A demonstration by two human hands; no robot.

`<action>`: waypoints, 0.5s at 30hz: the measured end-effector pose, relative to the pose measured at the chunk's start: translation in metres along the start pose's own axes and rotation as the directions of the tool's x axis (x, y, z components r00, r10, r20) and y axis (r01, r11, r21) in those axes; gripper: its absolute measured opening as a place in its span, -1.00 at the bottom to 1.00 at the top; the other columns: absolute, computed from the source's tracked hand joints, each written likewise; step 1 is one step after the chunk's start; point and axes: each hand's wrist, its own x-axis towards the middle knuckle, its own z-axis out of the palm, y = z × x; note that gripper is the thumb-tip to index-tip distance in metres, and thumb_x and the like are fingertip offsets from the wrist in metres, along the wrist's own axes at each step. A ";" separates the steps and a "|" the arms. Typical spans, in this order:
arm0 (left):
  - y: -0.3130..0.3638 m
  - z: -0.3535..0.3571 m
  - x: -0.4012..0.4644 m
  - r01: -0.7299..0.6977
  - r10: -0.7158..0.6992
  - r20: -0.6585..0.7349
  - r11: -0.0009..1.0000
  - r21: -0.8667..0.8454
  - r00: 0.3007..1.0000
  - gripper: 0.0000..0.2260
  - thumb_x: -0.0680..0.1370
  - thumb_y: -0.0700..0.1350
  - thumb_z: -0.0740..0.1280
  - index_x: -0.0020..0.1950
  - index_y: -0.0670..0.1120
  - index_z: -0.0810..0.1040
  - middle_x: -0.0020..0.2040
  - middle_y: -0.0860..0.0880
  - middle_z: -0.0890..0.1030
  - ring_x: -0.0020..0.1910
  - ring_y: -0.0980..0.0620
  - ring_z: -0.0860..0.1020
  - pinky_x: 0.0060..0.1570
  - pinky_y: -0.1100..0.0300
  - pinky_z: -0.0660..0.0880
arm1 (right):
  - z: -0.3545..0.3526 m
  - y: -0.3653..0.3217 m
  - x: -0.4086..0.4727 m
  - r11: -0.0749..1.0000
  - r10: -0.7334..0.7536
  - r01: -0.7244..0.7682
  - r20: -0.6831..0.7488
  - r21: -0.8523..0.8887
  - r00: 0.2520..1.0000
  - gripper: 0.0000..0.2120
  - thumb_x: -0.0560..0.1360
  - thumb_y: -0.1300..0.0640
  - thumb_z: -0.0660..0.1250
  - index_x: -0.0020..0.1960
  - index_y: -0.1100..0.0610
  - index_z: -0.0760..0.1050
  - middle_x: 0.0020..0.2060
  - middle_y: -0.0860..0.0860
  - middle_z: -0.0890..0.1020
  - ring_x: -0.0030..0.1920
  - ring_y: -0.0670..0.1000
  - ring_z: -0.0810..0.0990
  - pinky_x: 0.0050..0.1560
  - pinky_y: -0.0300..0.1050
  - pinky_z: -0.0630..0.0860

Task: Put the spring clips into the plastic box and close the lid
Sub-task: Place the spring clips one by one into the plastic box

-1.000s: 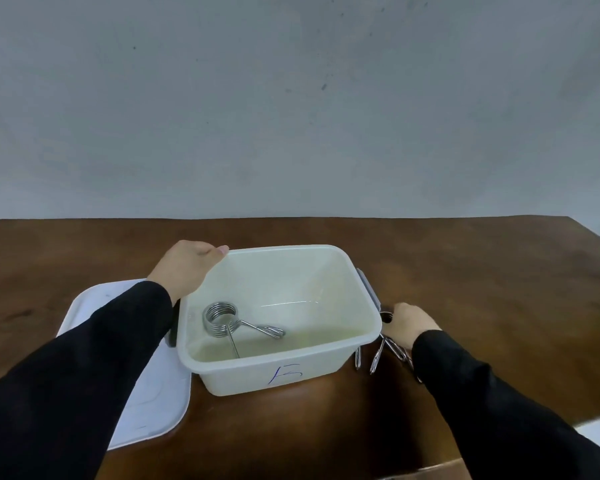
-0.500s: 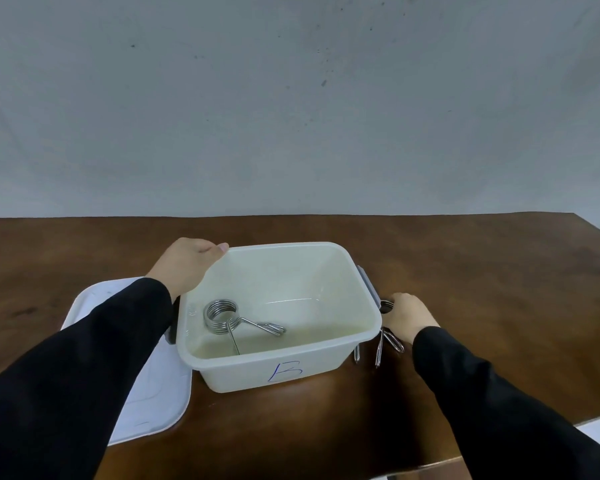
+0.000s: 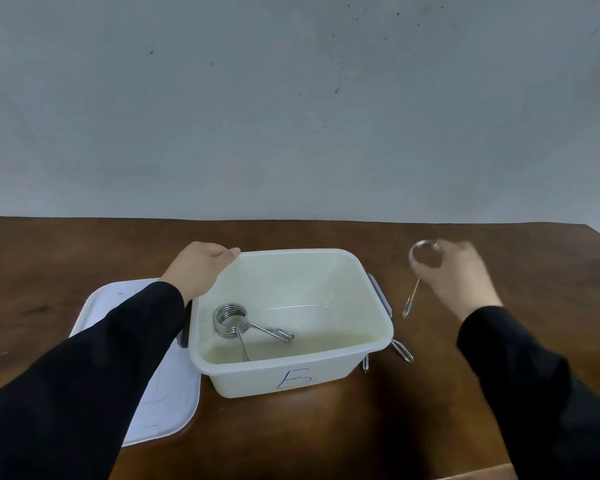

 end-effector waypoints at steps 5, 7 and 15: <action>0.003 0.000 -0.004 0.005 -0.005 -0.009 1.000 0.004 1.000 -0.55 0.63 0.12 0.31 -0.23 -0.25 0.55 -0.39 -0.03 0.29 -0.42 -0.01 0.22 -0.39 0.15 0.16 | -0.074 -0.093 -0.004 0.958 -0.175 0.166 0.017 0.232 0.984 -0.71 0.44 -0.05 0.48 0.01 0.15 0.61 -0.12 0.22 0.68 -0.13 0.25 0.65 -0.25 -0.07 0.44; 0.003 0.000 -0.004 -0.004 0.004 -0.006 1.000 0.006 1.000 -0.55 0.63 0.12 0.30 -0.12 -0.27 0.62 -0.34 -0.07 0.33 -0.38 -0.01 0.26 -0.35 0.14 0.20 | -0.065 -0.126 -0.020 0.939 -0.254 0.202 0.165 0.277 0.953 -0.71 0.43 -0.06 0.50 0.03 0.12 0.63 -0.17 0.13 0.71 -0.19 0.14 0.69 -0.20 -0.08 0.54; 0.002 0.000 -0.003 -0.016 0.016 -0.008 1.000 -0.017 1.000 -0.61 0.62 0.13 0.31 -0.12 -0.17 0.67 -0.36 -0.03 0.39 -0.41 0.01 0.31 -0.37 0.16 0.27 | 0.060 -0.136 -0.036 0.942 -0.222 0.321 0.541 -0.095 0.812 -0.66 0.39 -0.10 0.39 -0.29 0.14 0.41 -0.39 0.00 0.47 -0.40 0.04 0.46 -0.41 -0.16 0.31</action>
